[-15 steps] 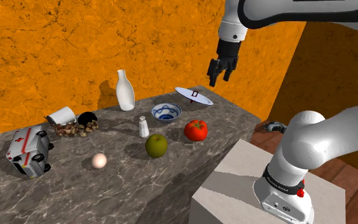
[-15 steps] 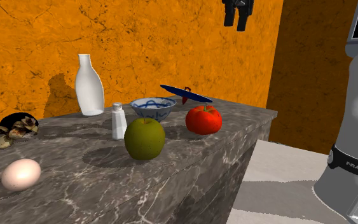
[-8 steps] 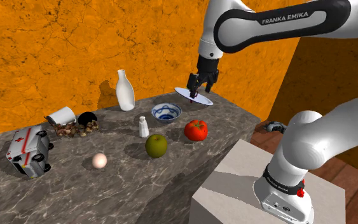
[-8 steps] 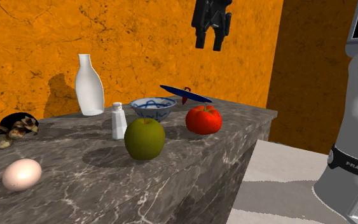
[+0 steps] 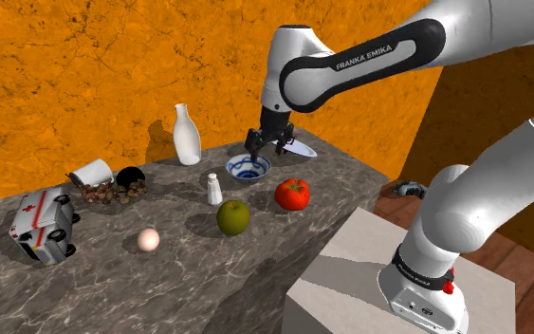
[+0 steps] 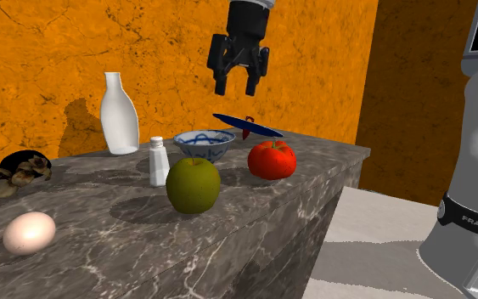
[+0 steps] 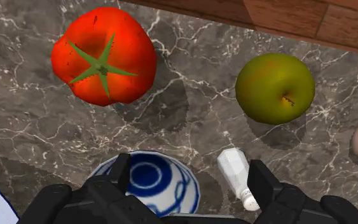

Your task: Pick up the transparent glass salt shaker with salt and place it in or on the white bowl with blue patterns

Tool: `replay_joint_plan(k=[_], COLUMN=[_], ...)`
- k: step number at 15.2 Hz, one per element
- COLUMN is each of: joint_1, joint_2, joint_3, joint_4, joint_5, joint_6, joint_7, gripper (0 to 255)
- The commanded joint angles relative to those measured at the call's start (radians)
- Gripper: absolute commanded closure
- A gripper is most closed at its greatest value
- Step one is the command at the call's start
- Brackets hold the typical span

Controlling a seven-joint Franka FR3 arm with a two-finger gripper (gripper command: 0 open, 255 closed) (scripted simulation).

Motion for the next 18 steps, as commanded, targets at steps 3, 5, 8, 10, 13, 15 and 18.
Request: replay_joint_plan(k=[3,5,8,10,13,15,18], joint_1=[-0.006,-0.009,-0.012,-0.01,0.005,0.009,0.013], joint_2=[0.145,0.22,0.334,0.412,0.53,0.548,0.584], joint_3=[0.043,0.063,0.088,0.099,0.102,0.098,0.092], joint_4=[0.042,0.076,0.138,0.186,0.27,0.276,0.28], joint_5=[-0.021,-0.043,-0.091,-0.133,-0.203,-0.214,-0.235], joint_6=[0.13,0.183,0.252,0.29,0.335,0.347,0.378], joint_7=[0.069,0.11,0.18,0.231,0.31,0.319,0.334], gripper=[0,0,0,0,0,0,0])
